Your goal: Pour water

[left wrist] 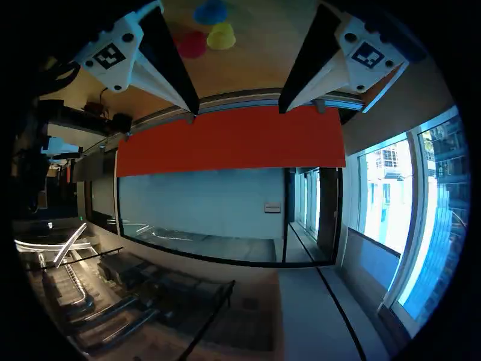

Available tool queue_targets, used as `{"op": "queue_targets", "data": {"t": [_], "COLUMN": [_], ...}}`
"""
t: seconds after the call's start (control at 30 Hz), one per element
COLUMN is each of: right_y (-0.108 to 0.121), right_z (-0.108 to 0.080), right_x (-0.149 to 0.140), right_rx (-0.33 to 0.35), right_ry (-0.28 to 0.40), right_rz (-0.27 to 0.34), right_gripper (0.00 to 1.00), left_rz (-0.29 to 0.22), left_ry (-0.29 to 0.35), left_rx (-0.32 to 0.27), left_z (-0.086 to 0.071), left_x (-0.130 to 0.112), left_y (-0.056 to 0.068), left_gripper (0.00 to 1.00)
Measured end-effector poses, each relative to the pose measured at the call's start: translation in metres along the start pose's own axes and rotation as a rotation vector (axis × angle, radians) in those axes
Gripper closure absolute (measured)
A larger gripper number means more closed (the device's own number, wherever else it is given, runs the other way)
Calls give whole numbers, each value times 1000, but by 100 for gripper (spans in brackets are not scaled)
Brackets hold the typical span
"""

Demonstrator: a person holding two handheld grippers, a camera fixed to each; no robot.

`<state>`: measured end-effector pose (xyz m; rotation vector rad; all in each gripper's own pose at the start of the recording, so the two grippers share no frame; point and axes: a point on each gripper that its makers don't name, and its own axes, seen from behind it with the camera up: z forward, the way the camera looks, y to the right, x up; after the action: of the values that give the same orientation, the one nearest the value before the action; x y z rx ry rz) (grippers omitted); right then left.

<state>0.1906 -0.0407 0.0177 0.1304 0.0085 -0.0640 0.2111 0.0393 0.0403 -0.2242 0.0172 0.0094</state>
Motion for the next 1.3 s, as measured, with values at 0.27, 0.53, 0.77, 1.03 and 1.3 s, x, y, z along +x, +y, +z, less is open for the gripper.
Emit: {"op": "queue_targets", "data": {"t": [0.27, 0.53, 0.77, 1.03, 1.3], "right_y": [-11, -38, -65, -85, -97], "right_z": [0, -2, -7, -11, -15], "right_x": [1, 4, 15, 22, 13], "right_rx": [70, 213, 343, 445, 501], "right_ry": [0, -5, -2, 1, -31], "right_rz": [-4, 18, 30, 36, -14], "right_gripper": [1, 1, 1, 1, 1], "left_rz": [6, 2, -19, -39, -20], "left_ry": [-2, -17, -19, -29, -55], "left_rx": [-26, -124, -226, -314, -355], "left_z": [1, 5, 4, 1, -3], "left_x": [4, -2, 4, 2, -10], "left_y": [-1, 17, 36, 56, 61], "left_gripper": [2, 2, 2, 2, 2]}}
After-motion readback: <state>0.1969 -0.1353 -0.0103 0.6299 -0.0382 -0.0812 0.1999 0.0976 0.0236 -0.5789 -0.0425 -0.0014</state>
